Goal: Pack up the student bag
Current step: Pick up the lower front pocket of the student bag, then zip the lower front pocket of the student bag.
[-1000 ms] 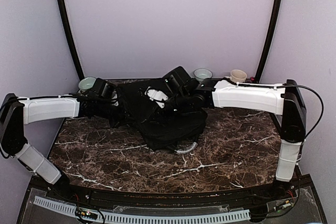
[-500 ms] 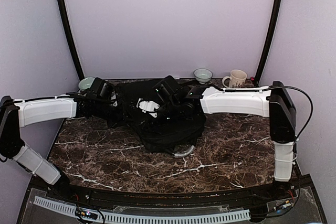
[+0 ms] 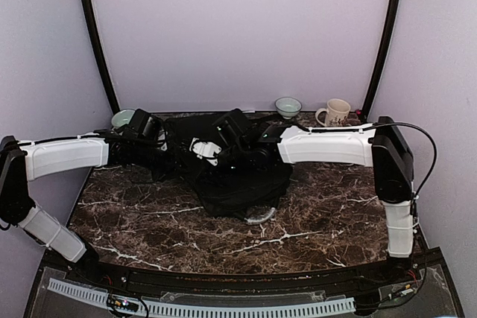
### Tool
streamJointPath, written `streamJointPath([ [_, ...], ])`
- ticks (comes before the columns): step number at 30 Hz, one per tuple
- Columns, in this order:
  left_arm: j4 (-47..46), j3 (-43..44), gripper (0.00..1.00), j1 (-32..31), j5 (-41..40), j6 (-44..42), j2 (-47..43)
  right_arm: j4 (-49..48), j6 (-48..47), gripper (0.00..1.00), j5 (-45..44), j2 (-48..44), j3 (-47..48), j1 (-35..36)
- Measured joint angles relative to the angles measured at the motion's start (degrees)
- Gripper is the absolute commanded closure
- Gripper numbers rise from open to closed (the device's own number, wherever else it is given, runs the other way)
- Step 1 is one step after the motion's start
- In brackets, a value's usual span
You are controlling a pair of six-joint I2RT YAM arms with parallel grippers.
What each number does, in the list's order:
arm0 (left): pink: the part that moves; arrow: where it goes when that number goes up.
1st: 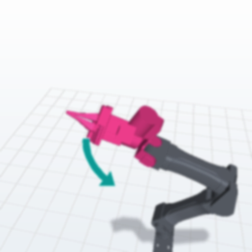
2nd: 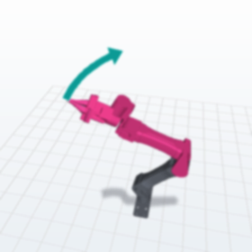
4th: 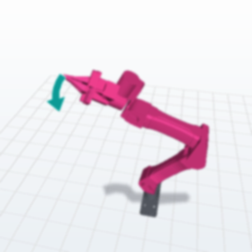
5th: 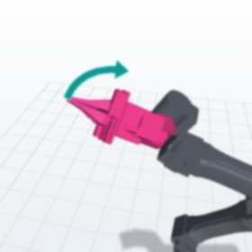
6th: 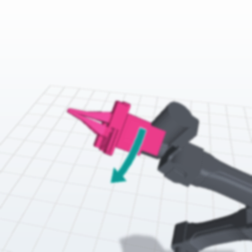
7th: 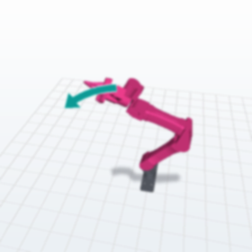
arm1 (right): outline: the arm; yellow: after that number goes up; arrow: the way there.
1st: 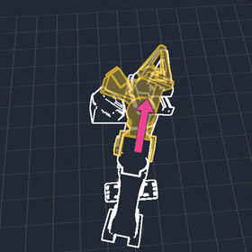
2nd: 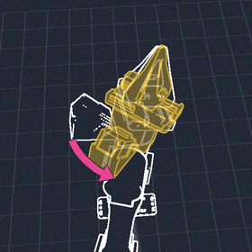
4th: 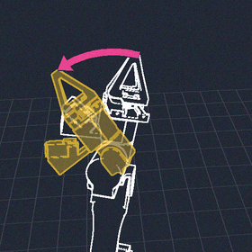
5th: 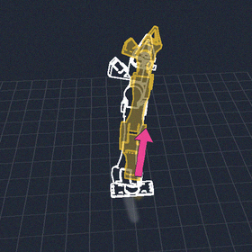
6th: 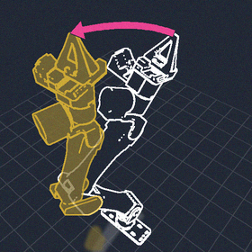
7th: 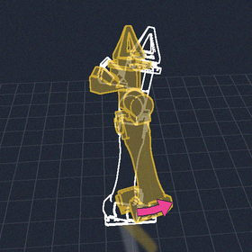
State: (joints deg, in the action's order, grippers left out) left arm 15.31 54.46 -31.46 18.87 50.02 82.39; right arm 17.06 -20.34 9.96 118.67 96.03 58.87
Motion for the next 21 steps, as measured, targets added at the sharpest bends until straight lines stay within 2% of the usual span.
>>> streamJointPath([
  [5, 1.3, 0.6, 1.00, -0.2, -0.5, -0.4, 0.0, -1.0, 0.5, 0.69, 0.3, 1.1, 0.4, 0.0],
  [9, 1.6, 0.7, 1.00, -0.3, -0.8, -0.6, 0.0, -1.6, 1.0, 0.85, 0.6, 1.4, 0.5, 0.0],
  [15, 1.6, 0.7, 1.00, -0.5, -0.7, -0.6, 0.0, -2.9, 2.4, 0.99, 0.2, 1.5, 0.4, 0.1],
  [21, 1.6, 0.7, 1.00, -0.8, -1.0, -0.5, -0.4, -3.3, 3.6, 1.00, -1.4, 1.5, 0.4, 0.0],
])
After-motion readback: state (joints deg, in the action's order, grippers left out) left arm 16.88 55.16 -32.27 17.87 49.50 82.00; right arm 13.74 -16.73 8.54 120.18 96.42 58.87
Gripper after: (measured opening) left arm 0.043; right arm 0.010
